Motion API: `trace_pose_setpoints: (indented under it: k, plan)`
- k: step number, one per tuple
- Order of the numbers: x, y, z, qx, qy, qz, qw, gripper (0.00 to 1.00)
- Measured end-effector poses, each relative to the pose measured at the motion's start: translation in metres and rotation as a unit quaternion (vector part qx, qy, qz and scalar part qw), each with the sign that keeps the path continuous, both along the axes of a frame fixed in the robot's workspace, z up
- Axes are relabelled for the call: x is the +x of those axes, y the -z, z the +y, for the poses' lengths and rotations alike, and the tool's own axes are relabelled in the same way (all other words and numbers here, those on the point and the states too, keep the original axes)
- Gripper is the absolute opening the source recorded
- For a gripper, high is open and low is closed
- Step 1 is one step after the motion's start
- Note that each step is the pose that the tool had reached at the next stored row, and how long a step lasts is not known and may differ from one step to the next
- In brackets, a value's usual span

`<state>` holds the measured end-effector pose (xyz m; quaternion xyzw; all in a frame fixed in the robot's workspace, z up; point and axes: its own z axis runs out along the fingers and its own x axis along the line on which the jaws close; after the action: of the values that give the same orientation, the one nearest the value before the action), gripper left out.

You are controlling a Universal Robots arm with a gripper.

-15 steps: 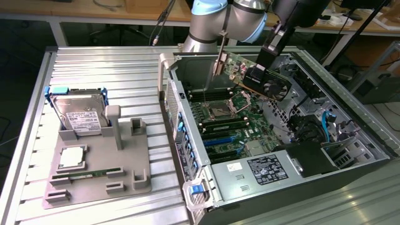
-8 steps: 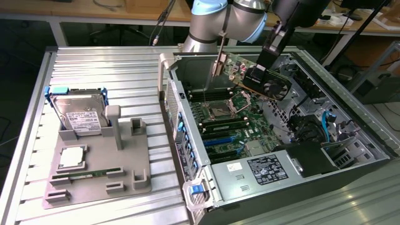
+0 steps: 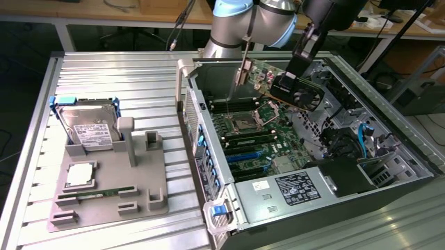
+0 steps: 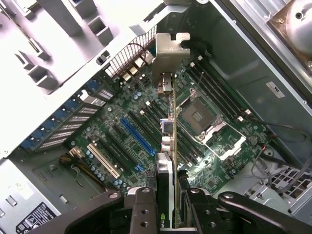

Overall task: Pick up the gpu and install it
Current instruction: 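Insert the gpu into the slot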

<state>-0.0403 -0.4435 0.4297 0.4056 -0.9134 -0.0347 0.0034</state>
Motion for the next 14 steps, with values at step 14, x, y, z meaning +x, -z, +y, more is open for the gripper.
trace_pose_setpoints:
  k: [14]
  plan:
    - [0.0,0.0,0.0,0.0,-0.04,0.0,0.9992,0.27]
